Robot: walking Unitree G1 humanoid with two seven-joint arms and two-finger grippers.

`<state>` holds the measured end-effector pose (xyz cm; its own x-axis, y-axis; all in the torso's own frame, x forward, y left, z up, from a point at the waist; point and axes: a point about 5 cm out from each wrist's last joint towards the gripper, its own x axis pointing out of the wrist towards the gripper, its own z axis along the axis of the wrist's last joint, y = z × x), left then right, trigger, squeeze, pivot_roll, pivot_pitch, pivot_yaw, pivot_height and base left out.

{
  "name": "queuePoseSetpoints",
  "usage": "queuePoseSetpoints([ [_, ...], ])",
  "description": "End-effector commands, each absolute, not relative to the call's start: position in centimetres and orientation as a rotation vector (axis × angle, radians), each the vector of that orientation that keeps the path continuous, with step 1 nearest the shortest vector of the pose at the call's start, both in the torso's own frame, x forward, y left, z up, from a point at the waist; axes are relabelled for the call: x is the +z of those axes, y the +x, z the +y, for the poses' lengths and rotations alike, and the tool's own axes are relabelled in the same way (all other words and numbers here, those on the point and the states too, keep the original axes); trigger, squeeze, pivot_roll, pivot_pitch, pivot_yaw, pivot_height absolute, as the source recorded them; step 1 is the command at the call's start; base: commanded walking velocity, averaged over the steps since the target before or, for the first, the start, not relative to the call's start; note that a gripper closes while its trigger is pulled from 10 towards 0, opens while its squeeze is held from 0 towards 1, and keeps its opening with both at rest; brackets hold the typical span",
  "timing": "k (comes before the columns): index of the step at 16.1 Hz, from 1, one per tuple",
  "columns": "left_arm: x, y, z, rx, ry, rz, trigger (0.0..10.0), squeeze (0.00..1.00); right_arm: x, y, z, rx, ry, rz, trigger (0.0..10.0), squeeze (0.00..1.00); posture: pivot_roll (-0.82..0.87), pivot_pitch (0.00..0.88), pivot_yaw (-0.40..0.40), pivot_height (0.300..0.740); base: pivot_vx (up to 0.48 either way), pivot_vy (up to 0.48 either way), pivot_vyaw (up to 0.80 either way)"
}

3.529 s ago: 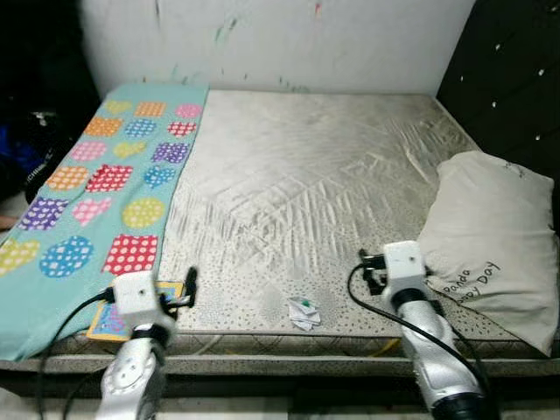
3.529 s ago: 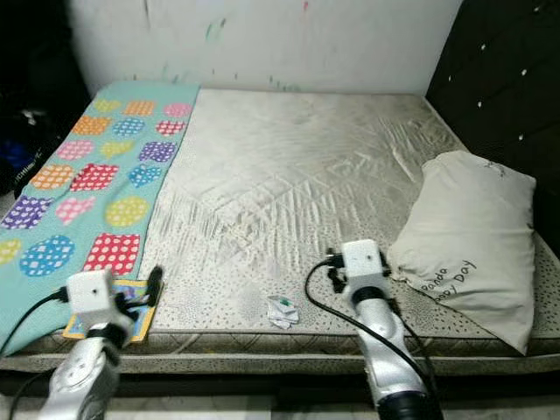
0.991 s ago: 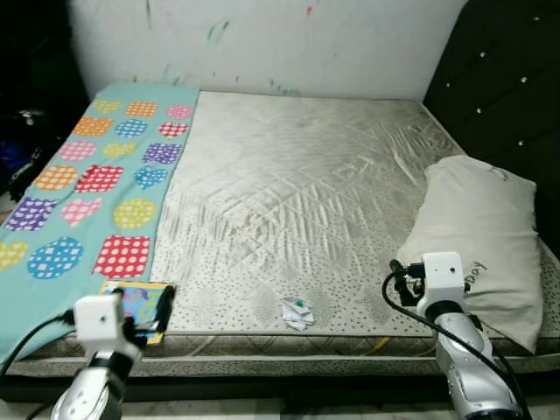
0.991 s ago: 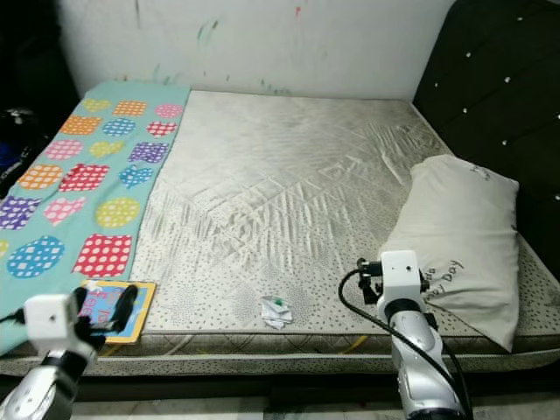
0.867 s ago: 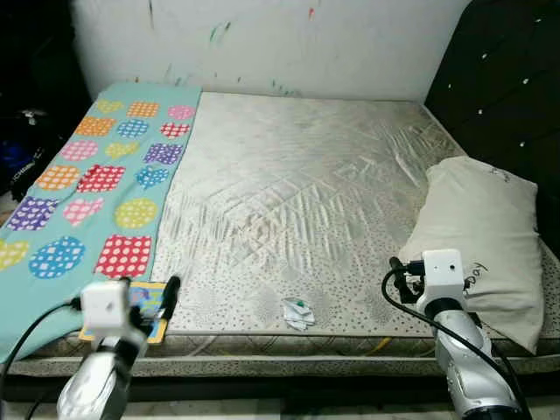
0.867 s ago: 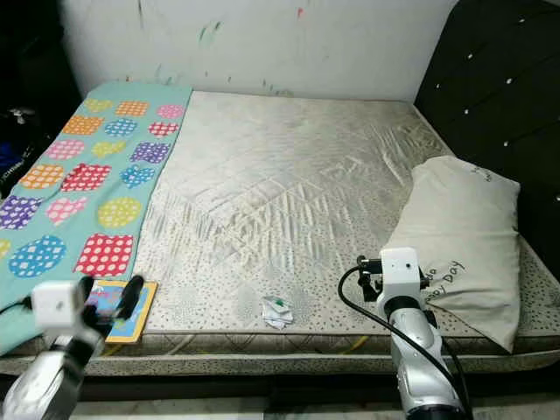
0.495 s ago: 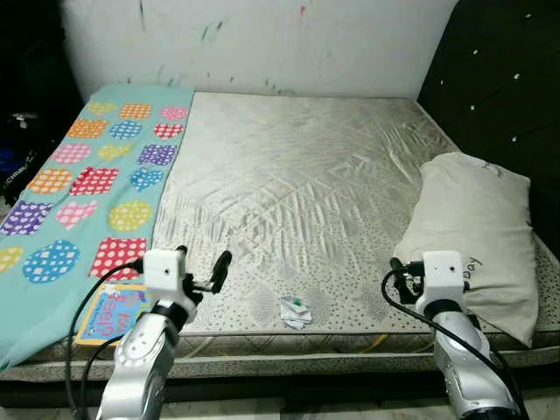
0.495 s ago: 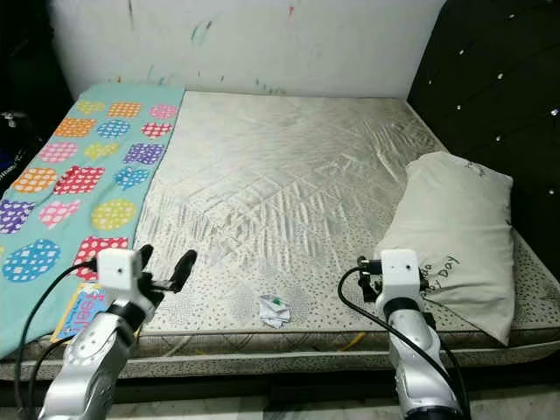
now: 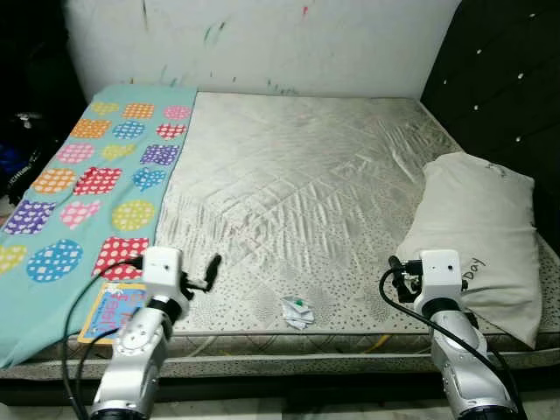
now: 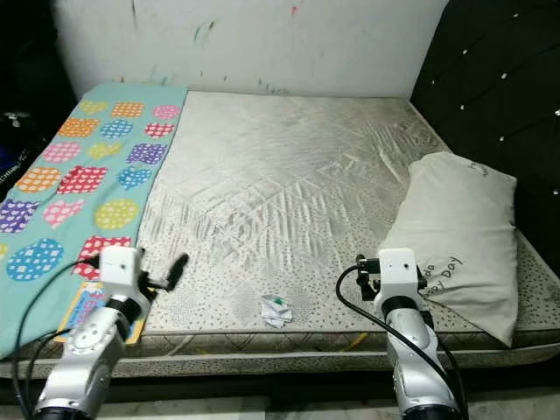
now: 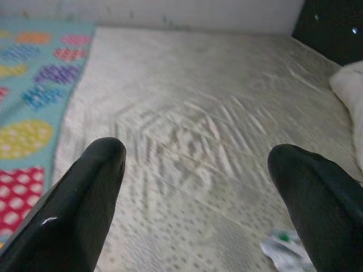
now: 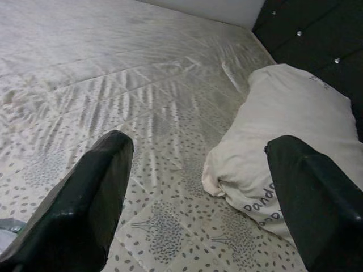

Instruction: Clean up the room

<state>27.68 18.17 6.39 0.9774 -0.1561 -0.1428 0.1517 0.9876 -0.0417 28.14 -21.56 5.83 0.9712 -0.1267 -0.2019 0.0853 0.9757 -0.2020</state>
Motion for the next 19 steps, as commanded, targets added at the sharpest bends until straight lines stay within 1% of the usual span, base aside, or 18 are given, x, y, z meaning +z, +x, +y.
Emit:
queuePoseSetpoints([
  [1, 6.9, 27.4, 18.6, -0.123, -0.01, 0.106, 10.0, 0.0, 6.0, 27.9, -22.3, -0.151, -0.201, 0.211, 10.0, 0.0, -0.09, 0.0, -0.036, 0.74, 0.0, 0.0, 0.0],
  [3, 6.4, 26.1, 19.6, -0.011, -0.033, 0.098, 10.0, 0.0, 5.5, 27.2, -22.5, -0.17, -0.196, 0.232, 10.0, 0.0, -0.08, 0.0, -0.041, 0.74, 0.0, 0.0, -0.8],
  [5, 5.9, 25.0, 20.6, 0.095, -0.065, 0.106, 10.0, 0.0, 5.5, 27.2, -22.4, -0.156, -0.199, 0.234, 10.0, 0.0, -0.07, 0.0, -0.055, 0.74, 0.0, 0.0, -0.8],
  [6, 5.7, 24.1, 20.8, 0.128, -0.087, 0.112, 10.0, 0.0, 5.5, 27.5, -22.2, -0.147, -0.199, 0.234, 10.0, 0.0, -0.06, 0.0, -0.065, 0.74, 0.0, 0.0, -0.8],
  [7, 5.7, 23.6, 20.6, 0.121, -0.082, 0.113, 10.0, 0.0, 5.6, 27.6, -22.1, -0.139, -0.198, 0.231, 10.0, 0.0, -0.05, 0.0, -0.071, 0.74, 0.0, 0.0, -0.8],
  [10, 5.6, 22.2, 20.8, 0.112, -0.062, 0.128, 10.0, 0.0, 5.6, 27.6, -21.8, -0.126, -0.198, 0.228, 10.0, 0.0, -0.05, 0.0, -0.071, 0.74, 0.0, 0.0, 0.0],
  [12, 5.5, 22.1, 21.2, 0.112, -0.052, 0.139, 10.0, 0.0, 5.4, 27.1, -21.8, -0.114, -0.208, 0.234, 10.0, 0.0, -0.05, 0.0, -0.066, 0.74, 0.0, 0.0, 0.0],
  [15, 5.8, 22.4, 21.6, 0.114, -0.048, 0.142, 10.0, 0.0, 5.3, 26.6, -22.9, -0.131, -0.221, 0.242, 10.0, 0.0, -0.06, 0.0, -0.057, 0.74, 0.0, 0.0, 0.0],
  [17, 5.9, 22.5, 21.6, 0.118, -0.049, 0.14, 10.0, 0.0, 5.4, 26.6, -22.8, -0.124, -0.217, 0.236, 10.0, 0.0, -0.06, 0.0, -0.056, 0.74, 0.0, 0.0, 0.0],
  [19, 5.9, 22.5, 21.6, 0.12, -0.051, 0.139, 10.0, 0.0, 5.4, 26.6, -22.3, -0.106, -0.172, 0.235, 10.0, 0.0, -0.06, 0.0, -0.057, 0.74, 0.0, 0.0, 0.0],
])
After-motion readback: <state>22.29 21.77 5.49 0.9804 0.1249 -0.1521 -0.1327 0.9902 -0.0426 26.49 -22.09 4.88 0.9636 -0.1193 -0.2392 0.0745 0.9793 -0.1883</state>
